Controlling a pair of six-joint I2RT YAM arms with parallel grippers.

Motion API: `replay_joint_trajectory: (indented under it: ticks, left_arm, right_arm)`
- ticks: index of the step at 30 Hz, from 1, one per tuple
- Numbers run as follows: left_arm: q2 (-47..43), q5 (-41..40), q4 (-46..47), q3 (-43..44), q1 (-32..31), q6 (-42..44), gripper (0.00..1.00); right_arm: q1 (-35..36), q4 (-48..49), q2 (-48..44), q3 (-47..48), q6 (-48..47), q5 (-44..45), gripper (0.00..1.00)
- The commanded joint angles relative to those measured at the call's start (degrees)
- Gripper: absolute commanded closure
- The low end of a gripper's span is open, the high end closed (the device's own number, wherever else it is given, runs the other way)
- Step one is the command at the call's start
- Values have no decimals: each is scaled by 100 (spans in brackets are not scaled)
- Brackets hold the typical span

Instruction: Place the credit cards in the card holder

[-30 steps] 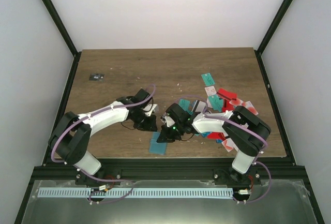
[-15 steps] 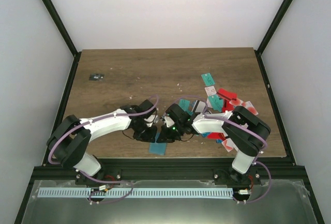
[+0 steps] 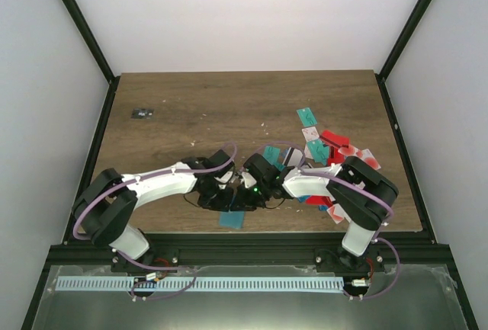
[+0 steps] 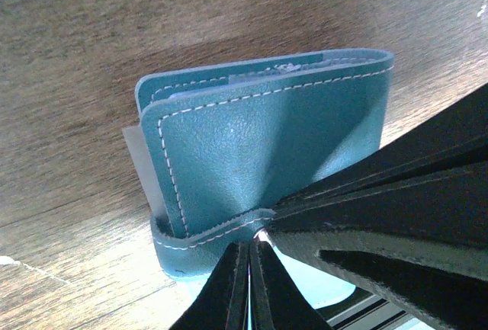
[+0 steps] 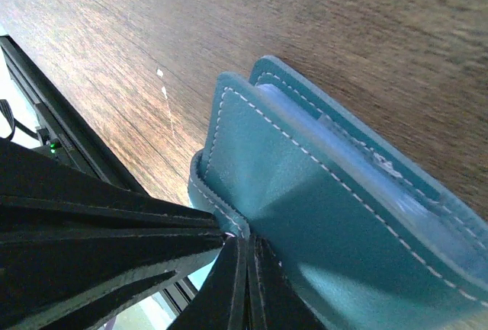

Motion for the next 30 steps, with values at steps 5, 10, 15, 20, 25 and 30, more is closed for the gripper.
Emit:
replay_joint_trajectory:
  ticks: [5,10,15,20,25,30]
  left_arm:
    - [315,-191,-43,-95,-388,-299,96]
    - [403,-257,81,-387,-591,-492,96]
    - [95,-603,-121,-182,-606,-470,94]
    - [-297,-966,-503,391,-603,-431,90]
    - [-979,-1324,-797,624,-596,-487,84]
    - [-1792,-1844,-943,689,-531,-446,60]
  right_arm:
    - [292,-565,278,-423,-23,481,99]
    - [448,-373,301,-596,130,455,99]
    - [458,-525,124,-481,99,550,99]
    - [455,-1067,-258,88,-41,808,88]
    - [452,-1925,-827,514,-34,1431,60]
    - [405,-2645,-1884,592,78,2184,13]
